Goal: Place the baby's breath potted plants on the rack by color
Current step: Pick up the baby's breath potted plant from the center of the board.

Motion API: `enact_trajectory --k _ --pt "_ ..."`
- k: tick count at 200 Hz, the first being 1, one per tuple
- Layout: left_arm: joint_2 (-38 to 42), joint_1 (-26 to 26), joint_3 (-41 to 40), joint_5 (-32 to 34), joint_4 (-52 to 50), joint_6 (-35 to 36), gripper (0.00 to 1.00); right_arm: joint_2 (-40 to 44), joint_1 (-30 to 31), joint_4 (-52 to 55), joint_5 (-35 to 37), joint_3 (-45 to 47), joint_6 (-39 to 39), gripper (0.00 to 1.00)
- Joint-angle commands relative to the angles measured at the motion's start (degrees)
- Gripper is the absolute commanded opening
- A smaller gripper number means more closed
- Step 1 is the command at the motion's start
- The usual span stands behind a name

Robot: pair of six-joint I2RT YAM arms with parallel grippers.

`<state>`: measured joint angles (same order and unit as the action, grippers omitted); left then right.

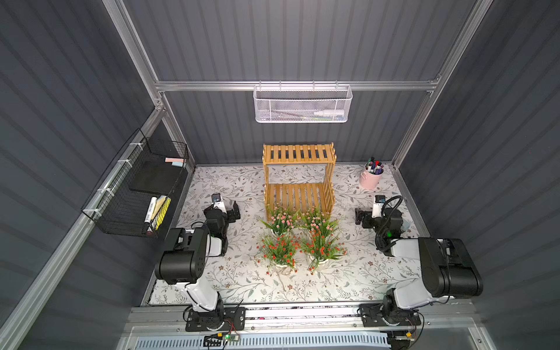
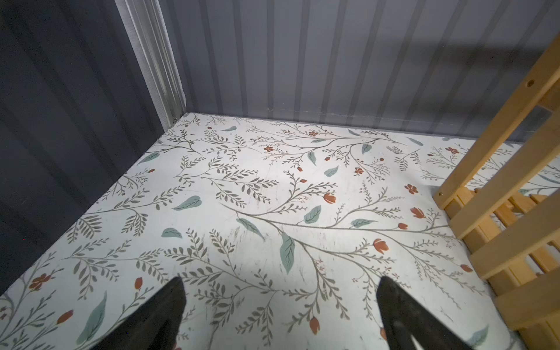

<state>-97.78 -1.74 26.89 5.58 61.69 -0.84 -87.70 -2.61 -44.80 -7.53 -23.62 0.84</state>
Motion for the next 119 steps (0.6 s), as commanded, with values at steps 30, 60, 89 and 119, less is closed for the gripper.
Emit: enact_trajectory --k 30,60,89,119 --pt "0.1 -0.2 1.0 1.0 0.5 -0.8 0.99 0.7 0.3 -0.1 0.1 -0.7 -0.9 0.99" --pt "0.1 -0.2 1.0 1.0 0.6 -0.8 1.00 0.7 0.3 -0.1 0.1 -0.7 -1.0 0.99" --pt "0.1 -0.2 1.1 0.9 0.7 -0.8 0.99 0.6 0.3 0.0 0.1 -0.7 -0.9 0.99" --pt "0.0 -0.2 1.1 -0.2 0.8 -0.6 0.99 0.7 0.3 0.2 0.4 -0.9 -0.9 0.99"
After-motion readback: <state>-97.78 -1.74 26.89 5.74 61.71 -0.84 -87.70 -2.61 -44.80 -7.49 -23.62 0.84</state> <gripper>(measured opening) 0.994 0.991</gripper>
